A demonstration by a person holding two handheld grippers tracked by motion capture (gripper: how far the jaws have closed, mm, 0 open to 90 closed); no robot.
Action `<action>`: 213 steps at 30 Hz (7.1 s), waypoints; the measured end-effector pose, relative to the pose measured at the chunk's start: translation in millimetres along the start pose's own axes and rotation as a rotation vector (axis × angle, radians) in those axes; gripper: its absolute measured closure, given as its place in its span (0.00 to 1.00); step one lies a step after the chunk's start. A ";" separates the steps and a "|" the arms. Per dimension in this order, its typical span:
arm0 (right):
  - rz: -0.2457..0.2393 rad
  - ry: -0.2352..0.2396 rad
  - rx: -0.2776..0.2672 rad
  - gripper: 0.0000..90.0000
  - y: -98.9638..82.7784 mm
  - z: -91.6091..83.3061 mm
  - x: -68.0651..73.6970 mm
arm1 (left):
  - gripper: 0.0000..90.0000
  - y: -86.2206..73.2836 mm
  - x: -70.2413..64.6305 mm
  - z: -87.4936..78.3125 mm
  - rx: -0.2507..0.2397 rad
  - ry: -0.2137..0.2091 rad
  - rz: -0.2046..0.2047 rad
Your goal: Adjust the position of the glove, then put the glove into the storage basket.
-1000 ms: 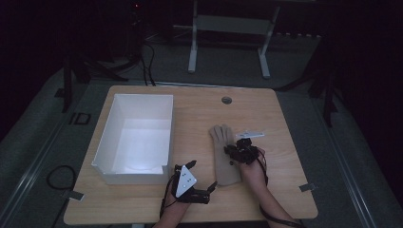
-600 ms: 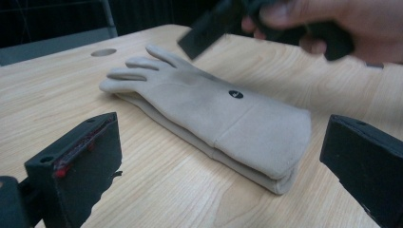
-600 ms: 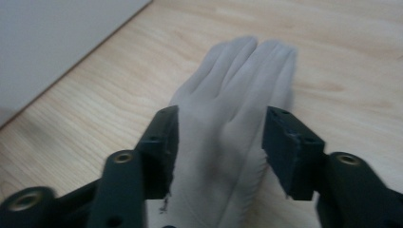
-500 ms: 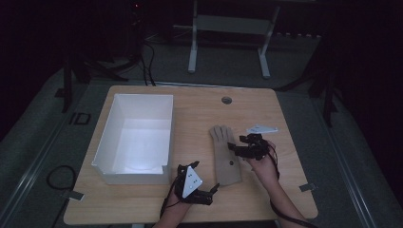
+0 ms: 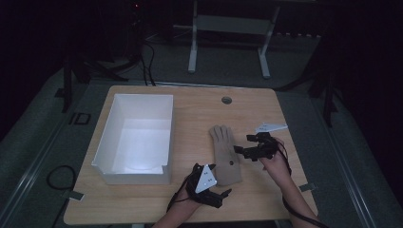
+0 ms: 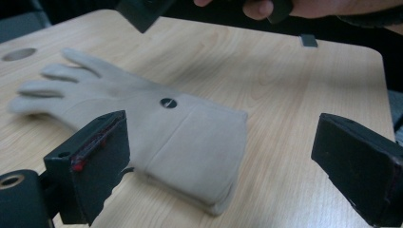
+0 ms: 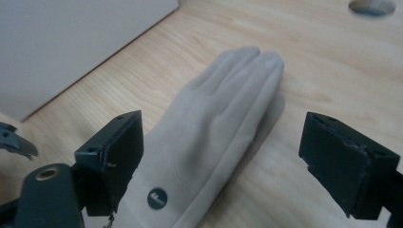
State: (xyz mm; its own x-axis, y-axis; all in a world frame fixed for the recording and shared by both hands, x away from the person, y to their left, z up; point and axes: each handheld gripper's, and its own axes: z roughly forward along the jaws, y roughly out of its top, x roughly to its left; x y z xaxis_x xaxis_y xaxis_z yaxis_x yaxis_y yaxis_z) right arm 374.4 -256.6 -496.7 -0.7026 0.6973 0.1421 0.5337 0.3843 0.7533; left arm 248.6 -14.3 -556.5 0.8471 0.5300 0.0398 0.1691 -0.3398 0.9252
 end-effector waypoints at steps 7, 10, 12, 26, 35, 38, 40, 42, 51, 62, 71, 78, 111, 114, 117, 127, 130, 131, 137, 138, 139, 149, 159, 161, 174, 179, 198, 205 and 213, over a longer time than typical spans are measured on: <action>0.040 0.009 -0.025 0.13 4.7 1.9 -5.0 | 0.07 11.2 9.9 25.2 0.099 -0.100 0.073; 0.042 0.006 -0.027 0.26 9.6 13.1 -9.3 | 0.12 12.0 11.2 32.6 0.123 -0.122 0.085; 0.050 -0.020 -0.032 0.34 13.6 20.9 -13.3 | 0.16 12.8 12.2 37.5 0.134 -0.127 0.076; 0.146 -0.045 0.059 0.32 20.7 85.2 -33.5 | 0.23 7.5 22.7 41.7 0.154 -0.154 0.022; 0.154 -0.016 0.099 0.41 10.7 100.9 -33.0 | 0.24 1.7 27.4 37.1 0.190 -0.157 0.024; 0.151 0.033 0.099 0.59 9.3 101.8 -30.6 | 0.25 0.2 27.4 37.7 0.204 -0.160 0.032; 0.118 0.026 0.103 0.66 10.1 101.2 -26.2 | 0.26 -0.8 26.1 38.0 0.211 -0.157 0.048; 0.058 -0.019 0.104 0.70 11.7 100.2 -18.1 | 0.30 -1.1 25.2 38.0 0.220 -0.156 0.059; 0.076 -0.028 0.102 0.70 11.8 100.3 -17.2 | 0.43 -0.9 20.8 40.5 0.280 -0.164 0.178; 0.077 -0.026 0.115 0.71 13.6 100.8 -17.3 | 0.77 0.2 30.4 46.4 0.305 -0.133 0.140; 0.109 -0.016 0.081 0.78 14.2 97.3 -16.1 | 0.89 5.3 41.0 46.3 0.314 -0.159 0.001; 0.134 0.016 0.044 0.80 23.5 86.9 -16.5 | 0.90 15.2 44.7 38.0 0.301 -0.159 -0.017; 0.098 0.079 -0.126 0.80 109.2 9.5 8.5 | 0.90 101.9 59.1 -18.4 0.272 -0.110 0.029; 0.093 0.077 -0.142 0.80 117.0 3.1 11.6 | 0.90 109.7 60.4 -25.3 0.266 -0.101 0.037; 0.097 0.091 -0.157 0.80 124.1 0.0 15.4 | 0.90 114.0 62.1 -33.1 0.257 -0.093 0.033; 0.079 0.112 -0.171 0.79 147.6 3.4 33.8 | 0.90 115.6 74.1 -56.1 0.248 -0.056 0.010; 0.067 0.118 -0.172 0.79 153.2 5.5 39.6 | 0.90 116.4 75.5 -63.4 0.251 -0.045 0.013; 0.067 0.120 -0.171 0.79 155.0 6.6 41.6 | 0.90 116.7 76.3 -66.2 0.252 -0.043 0.014; 0.060 0.142 -0.173 0.79 166.0 12.6 54.0 | 0.90 115.3 83.4 -85.3 0.254 -0.018 0.007; 0.054 0.141 -0.171 0.79 167.9 13.8 56.6 | 0.90 114.6 84.3 -88.4 0.252 -0.012 0.007; 0.050 0.140 -0.169 0.79 169.7 15.1 59.4 | 0.90 113.7 85.2 -91.1 0.254 -0.012 0.004; 0.017 0.166 -0.156 0.79 190.7 32.9 86.8 | 0.90 105.4 96.0 -120.8 0.254 0.034 -0.015; -0.013 0.193 -0.132 0.79 208.2 56.9 115.9 | 0.90 91.2 107.3 -149.4 0.253 0.081 -0.046; -0.025 0.200 -0.133 0.79 212.5 62.1 123.1 | 0.90 89.4 108.7 -154.8 0.257 0.093 -0.045; -0.052 0.257 -0.104 0.79 228.8 103.3 164.1 | 0.90 61.3 121.8 -193.9 0.295 0.176 -0.071; -0.047 0.281 -0.088 0.80 229.8 120.1 174.1 | 0.90 48.9 127.9 -206.8 0.306 0.196 -0.100; -0.037 0.260 0.051 0.79 205.3 186.8 178.7 | 0.90 -3.9 138.0 -184.8 0.400 0.225 -0.196; -0.054 0.215 0.095 0.78 199.2 202.9 181.7 | 0.90 -16.0 143.2 -176.5 0.413 0.221 -0.221; -0.067 0.169 0.145 0.71 203.4 208.5 183.8 | 0.89 -21.1 149.4 -168.3 0.437 0.207 -0.246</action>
State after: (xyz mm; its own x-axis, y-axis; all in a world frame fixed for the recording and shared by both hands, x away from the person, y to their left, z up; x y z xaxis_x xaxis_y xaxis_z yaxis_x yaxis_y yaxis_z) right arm 452.0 75.9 -451.2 -0.8013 0.5603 0.2096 0.5365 0.5180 0.6663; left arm 286.8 202.8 -506.6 0.6466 0.7616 -0.0432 0.5809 -0.4549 0.6749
